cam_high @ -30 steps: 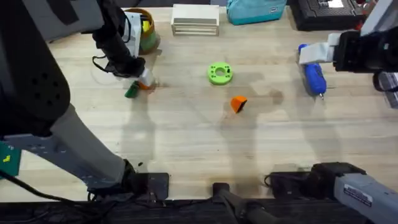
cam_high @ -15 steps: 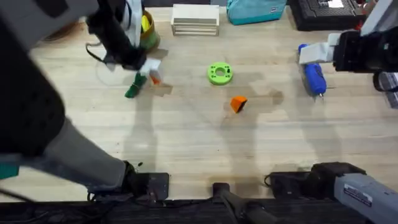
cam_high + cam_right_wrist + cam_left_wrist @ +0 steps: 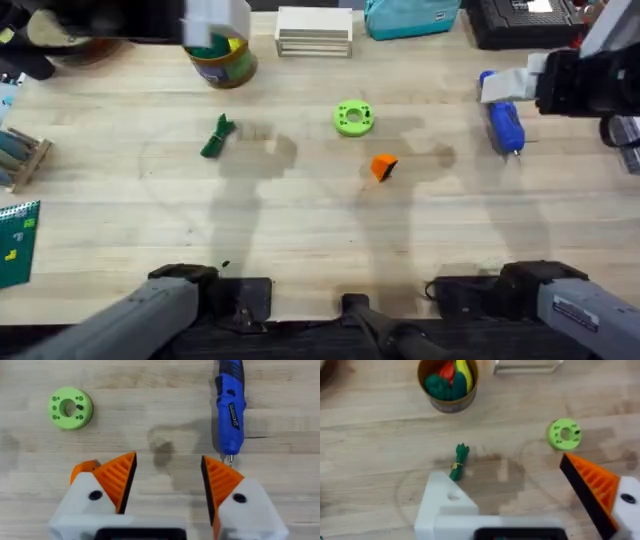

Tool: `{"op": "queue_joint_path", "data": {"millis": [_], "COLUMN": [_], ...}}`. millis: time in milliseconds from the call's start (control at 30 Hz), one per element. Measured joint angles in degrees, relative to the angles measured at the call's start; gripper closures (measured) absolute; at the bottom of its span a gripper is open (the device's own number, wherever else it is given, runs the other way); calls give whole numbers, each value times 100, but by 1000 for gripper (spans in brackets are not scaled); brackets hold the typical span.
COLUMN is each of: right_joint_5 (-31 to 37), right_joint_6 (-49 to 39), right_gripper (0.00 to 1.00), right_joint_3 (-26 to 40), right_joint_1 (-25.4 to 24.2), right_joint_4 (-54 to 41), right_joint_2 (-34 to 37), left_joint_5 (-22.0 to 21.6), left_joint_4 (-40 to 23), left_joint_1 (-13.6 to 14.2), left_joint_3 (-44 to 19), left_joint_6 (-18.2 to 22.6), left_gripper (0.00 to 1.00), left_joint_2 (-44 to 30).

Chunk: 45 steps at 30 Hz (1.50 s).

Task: Pick up the gripper from the table and insert it into the empty holder that is missing its gripper. Then pick up a screw, insert it into the mounting hole, and use the screwdriver to tighten it. Finally, clean up the table by picking up the vegetable and placing it into the bucket.

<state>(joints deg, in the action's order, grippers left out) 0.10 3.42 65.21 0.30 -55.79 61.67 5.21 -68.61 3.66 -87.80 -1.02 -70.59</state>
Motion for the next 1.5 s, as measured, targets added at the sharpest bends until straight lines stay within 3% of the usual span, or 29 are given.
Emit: {"op": "queue_joint_path", "data": {"millis": [200, 500, 600, 733, 767, 1067, 1267, 1500], "right_joint_5": [0, 0, 0, 0, 0, 0, 0, 0], "right_joint_6": [0, 0, 0, 0, 0, 0, 0, 0], "right_gripper": [243, 243, 243, 243, 242, 243, 242, 243], "right_joint_3": [0, 0, 0, 0, 0, 0, 0, 0], "right_joint_1": [0, 0, 0, 0, 0, 0, 0, 0], "right_joint_4": [0, -2, 0, 0, -2, 0, 0, 0], "right_joint_2": [0, 2, 1, 0, 2, 0, 0, 0], "left_joint_5": [174, 199, 132, 98, 101, 305, 437, 585], "left_joint_4": [225, 200, 436, 1367, 2291, 4712, 5621, 5782], "left_joint_1": [0, 0, 0, 0, 0, -106, -262, -516], "left_joint_3": [-23, -12, 305, 1438, 2536, 5538, 6939, 7985], "left_joint_6": [-219, -251, -249, -245, -242, -244, -242, -452], "left_gripper": [10, 10, 11, 10, 10, 10, 10, 10], "left_joint_2": [1204, 1558, 1720, 2380, 3082, 4910, 5794, 6658]}}
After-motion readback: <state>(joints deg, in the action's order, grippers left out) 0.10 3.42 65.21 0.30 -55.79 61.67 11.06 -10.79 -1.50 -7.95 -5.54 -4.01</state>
